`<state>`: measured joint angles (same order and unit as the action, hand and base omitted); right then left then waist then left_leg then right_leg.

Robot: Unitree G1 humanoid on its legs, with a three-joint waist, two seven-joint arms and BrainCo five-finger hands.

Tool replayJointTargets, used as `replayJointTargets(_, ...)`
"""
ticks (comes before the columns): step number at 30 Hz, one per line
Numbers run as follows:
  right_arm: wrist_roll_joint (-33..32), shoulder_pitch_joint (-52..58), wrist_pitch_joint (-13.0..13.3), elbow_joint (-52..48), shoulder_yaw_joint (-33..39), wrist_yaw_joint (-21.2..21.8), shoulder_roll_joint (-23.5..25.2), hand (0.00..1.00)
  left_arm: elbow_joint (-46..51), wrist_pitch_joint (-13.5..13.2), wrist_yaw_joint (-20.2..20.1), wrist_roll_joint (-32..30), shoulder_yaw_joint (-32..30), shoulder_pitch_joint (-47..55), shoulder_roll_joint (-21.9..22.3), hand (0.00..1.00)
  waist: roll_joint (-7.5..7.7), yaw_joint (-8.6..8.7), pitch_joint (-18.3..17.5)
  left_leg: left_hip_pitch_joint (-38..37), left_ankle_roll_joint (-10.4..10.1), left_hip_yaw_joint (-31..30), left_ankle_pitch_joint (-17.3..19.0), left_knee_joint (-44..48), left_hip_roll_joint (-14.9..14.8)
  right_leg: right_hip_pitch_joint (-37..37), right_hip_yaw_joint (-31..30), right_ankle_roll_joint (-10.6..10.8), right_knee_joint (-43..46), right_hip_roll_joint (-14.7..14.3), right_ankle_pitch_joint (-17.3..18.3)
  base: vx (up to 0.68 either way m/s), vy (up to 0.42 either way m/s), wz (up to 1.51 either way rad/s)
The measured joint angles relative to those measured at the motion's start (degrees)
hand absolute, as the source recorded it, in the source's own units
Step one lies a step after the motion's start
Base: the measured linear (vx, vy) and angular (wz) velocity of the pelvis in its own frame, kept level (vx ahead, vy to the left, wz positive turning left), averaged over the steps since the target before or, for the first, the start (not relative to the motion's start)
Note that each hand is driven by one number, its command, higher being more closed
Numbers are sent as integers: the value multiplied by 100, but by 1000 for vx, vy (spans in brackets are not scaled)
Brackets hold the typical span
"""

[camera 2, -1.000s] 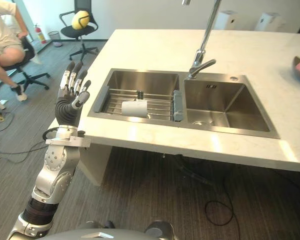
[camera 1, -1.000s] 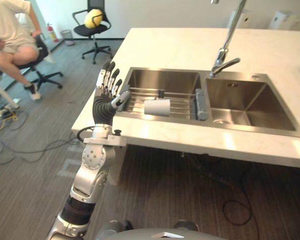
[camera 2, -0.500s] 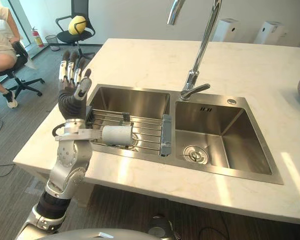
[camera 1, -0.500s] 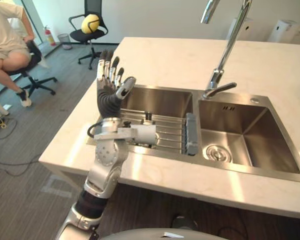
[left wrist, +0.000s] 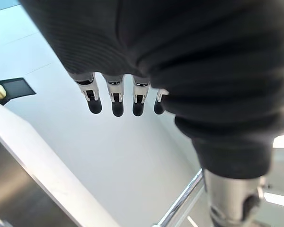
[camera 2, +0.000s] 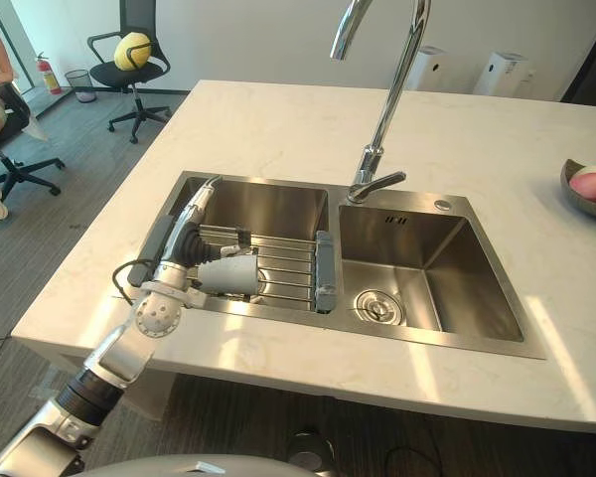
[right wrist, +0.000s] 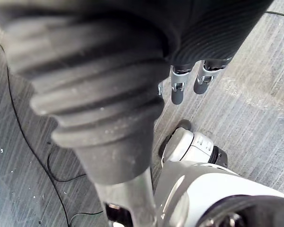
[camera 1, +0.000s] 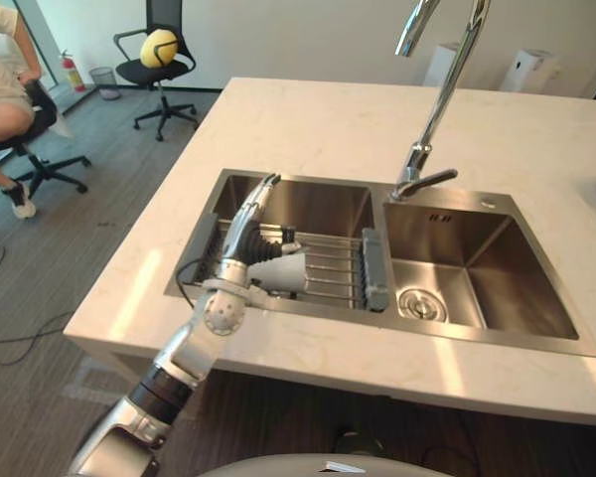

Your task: Walk over to the sink, pick up the cup, carry it to the dishwasher, place the cup inside the dishwasher, then close the dishwasher door

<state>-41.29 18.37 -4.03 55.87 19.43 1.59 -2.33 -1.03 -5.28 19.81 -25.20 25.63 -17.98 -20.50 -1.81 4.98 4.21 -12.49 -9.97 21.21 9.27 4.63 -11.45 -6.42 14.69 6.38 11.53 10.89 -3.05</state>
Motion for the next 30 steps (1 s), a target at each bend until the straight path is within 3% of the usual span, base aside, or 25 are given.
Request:
replayJointTargets(2, -3, -13, 2, 146, 22, 141, -38, 0, -1, -127, 132, -197, 63, -151, -383, 0, -12, -15, -5, 24, 6, -19, -4, 2, 14, 16, 14, 8, -43, 13, -22, -2, 9, 6)
replayJointTargets(8, -231, -32, 11, 184, -20, 416, -108, 0, -43, -425, 424, -278, 129, -321, -899, 0, -87, 27, -18, 24, 76, -95, -144, -185, 108, 63, 118, -1, -179, 78, -98, -23, 3, 8)
replayJointTargets(12, -376, -126, 6, 183, -125, 585, -164, 0, -332, -517, -28, -415, 384, -335, -1130, 0, -88, 70, -20, 29, 88, -94, -171, -195, 112, 90, 143, -60, -261, 75, -120, -54, -13, -1)
replayJointTargets(15, -447, -169, -17, 181, -127, 586, -173, 0, -492, -493, -681, -397, 668, -337, -1350, 0, -92, 140, -21, 20, 123, -95, -192, -290, 126, 85, 146, -64, -281, 76, -135, -55, -15, 2)
replayJointTargets(18, -447, -170, -22, 186, -126, 585, -182, 0, -630, -434, -1025, -363, 877, -397, -1455, 0, -116, 168, -7, 15, 137, -104, -241, -384, 149, 59, 143, -67, -291, 79, -148, -11, -4, 0)
replayJointTargets(20, -446, -172, -24, 187, -125, 586, -197, 0, -736, -354, -1052, -361, 944, -455, -1480, 0, -144, 185, 10, 14, 101, -112, -263, -383, 152, 58, 141, -65, -288, 80, -147, 0, 0, 0)
replayJointTargets(24, -447, -213, -18, 347, -118, 601, -286, 0, -953, -221, -781, -353, 958, -635, -1546, 0, -196, 215, 67, -20, 104, -133, -271, -392, 176, 59, 124, -52, -252, 91, -136, 17, 2, 1)
replayJointTargets(30, -558, -226, -10, 370, -113, 732, -279, 0, -1255, -266, -265, -416, 956, -804, -1650, 0, -151, 291, 142, -42, 109, -114, -268, -411, 179, 51, 117, -47, -215, 93, -125, -1, 0, -1)
